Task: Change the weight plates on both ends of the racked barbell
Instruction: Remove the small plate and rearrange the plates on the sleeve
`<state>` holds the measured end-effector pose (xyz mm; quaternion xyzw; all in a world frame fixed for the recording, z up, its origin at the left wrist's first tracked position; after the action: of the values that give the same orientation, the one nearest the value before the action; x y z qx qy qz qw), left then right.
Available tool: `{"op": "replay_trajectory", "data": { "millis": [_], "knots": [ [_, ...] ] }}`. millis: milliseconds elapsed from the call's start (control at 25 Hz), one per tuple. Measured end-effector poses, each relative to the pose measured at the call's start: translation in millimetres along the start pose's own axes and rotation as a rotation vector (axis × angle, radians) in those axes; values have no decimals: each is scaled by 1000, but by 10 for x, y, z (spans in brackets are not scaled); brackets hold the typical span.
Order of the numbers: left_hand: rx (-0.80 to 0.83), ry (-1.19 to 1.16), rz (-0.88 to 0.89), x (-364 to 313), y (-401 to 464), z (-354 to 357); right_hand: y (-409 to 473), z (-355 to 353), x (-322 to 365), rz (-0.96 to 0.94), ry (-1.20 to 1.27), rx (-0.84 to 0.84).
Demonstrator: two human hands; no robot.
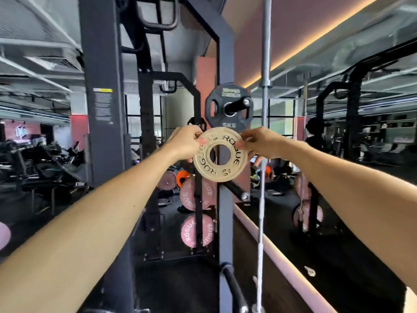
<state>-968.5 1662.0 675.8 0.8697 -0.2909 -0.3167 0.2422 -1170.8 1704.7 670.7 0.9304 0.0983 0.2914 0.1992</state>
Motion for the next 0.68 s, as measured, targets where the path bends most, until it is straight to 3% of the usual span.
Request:
{"op": "replay_trajectory", "data": {
  "millis": [280, 680],
  "knots": [
    [-4, -8, 1, -908, 554, 623, -8, -893, -840, -17, 75, 31],
    [-168, 117, -20, -1227, 1221, 317, 652, -1442, -790, -194, 126, -20]
  ]
}}
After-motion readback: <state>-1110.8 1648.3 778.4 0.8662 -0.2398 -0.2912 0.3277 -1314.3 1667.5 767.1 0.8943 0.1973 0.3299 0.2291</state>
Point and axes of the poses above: each hand's wrist, its own y-axis towards the middle knuckle, its own z-axis out of the palm, x = y × z, the point moved 6 cm from there along y, towards the middle knuckle
